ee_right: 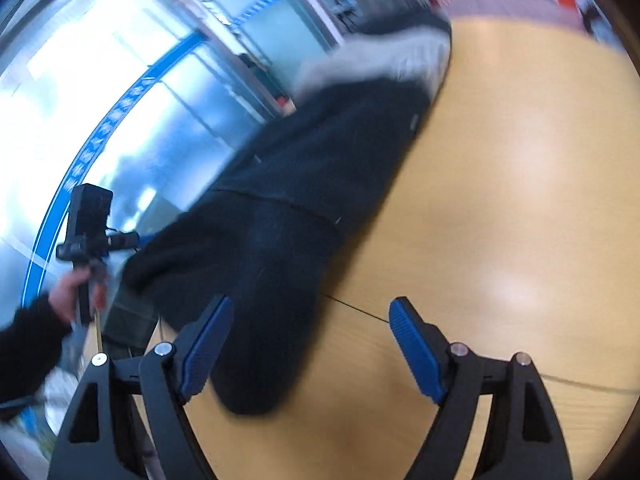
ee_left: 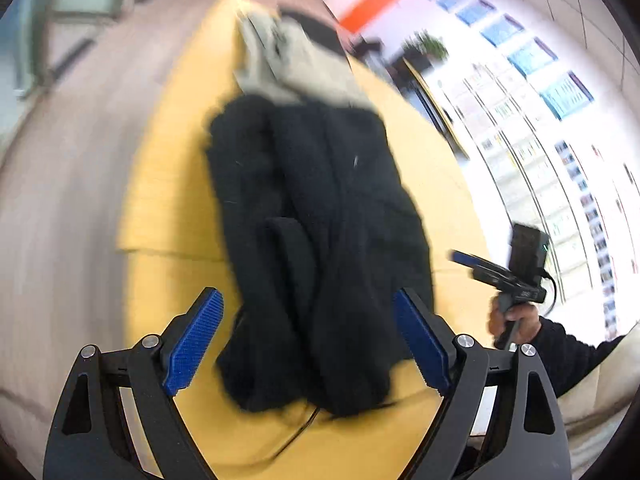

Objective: Fold clothes

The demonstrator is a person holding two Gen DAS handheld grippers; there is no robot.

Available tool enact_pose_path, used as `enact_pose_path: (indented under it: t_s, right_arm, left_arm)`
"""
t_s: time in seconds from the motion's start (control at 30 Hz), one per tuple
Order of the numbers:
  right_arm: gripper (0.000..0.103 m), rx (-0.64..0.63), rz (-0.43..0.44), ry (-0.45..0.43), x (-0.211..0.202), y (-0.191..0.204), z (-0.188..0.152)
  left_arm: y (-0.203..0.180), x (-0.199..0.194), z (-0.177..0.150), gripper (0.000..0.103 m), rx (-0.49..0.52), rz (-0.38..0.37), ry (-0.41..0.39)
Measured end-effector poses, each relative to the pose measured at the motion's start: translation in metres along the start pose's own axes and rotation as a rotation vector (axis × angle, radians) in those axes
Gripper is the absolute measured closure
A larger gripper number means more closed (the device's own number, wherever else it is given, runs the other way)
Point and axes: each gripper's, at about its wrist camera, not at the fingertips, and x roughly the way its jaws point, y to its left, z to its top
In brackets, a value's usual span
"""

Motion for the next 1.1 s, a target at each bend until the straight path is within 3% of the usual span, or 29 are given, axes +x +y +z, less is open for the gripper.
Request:
enact_pose_path:
  t_s: [0.03, 0.13, 0.23, 0.3, 0.43, 0.53, 0.63, 0.73, 0.83, 1.0, 1.1]
  right_arm:
    - [0.019, -0.043, -0.013, -0.013, -0.021, 0.001, 0.004]
    - [0.019, -0.191, -0.075, -0.048, -0.081, 0.008, 0.015]
    - [0.019, -0.243, -0.122, -0.064, -0.126, 0.002, 0.021]
    - [0.019, -0.224, -0.118, -0.088, -0.147, -0.007, 0.028]
    - [0.019, -0.196, -0.054, -0.176, -0.219, -0.029, 0.025]
    - [0.016, -0.25, -0.05, -0.21, -0.244, -0.027, 0.032]
    - [0.009, -0.322, -0.079, -0.223, -0.256, -0.011, 0.037]
    - [0.003, -0.382, -0.114, -0.209, -0.231, 0.029, 0.028]
    - [0.002, -0.424, -0.165, -0.173, -0.19, 0.07, 0.018]
    - [0.002, -0.448, -0.208, -0.095, -0.133, 0.121, 0.013]
    - [0.002, -0.461, -0.236, -0.05, -0.1, 0.149, 0.01]
  left_arm:
    - [0.003, -0.032, -0.019, 0.015, -0.015, 0.044, -0.038]
    - [0.02, -0.124, -0.033, 0.013, -0.088, 0.185, -0.171]
    - [-0.002, -0.197, -0.073, 0.01, -0.165, 0.27, -0.287]
    - [-0.029, -0.217, -0.099, 0.006, -0.186, 0.332, -0.324]
    - [-0.097, -0.203, -0.122, 0.006, -0.169, 0.412, -0.35]
    - [-0.146, -0.192, -0.123, 0.003, -0.157, 0.412, -0.403]
    - [-0.199, -0.179, -0.133, 0.0, -0.101, 0.464, -0.402]
    - [-0.247, -0.143, -0.138, 0.0, -0.082, 0.526, -0.42]
    - [-0.275, -0.097, -0.146, 0.0, -0.127, 0.593, -0.458]
    - [-0.274, -0.001, -0.151, 0.0, -0.294, 0.724, -0.341]
    - [-0.266, 0.017, -0.149, 0.0, -0.354, 0.75, -0.336]
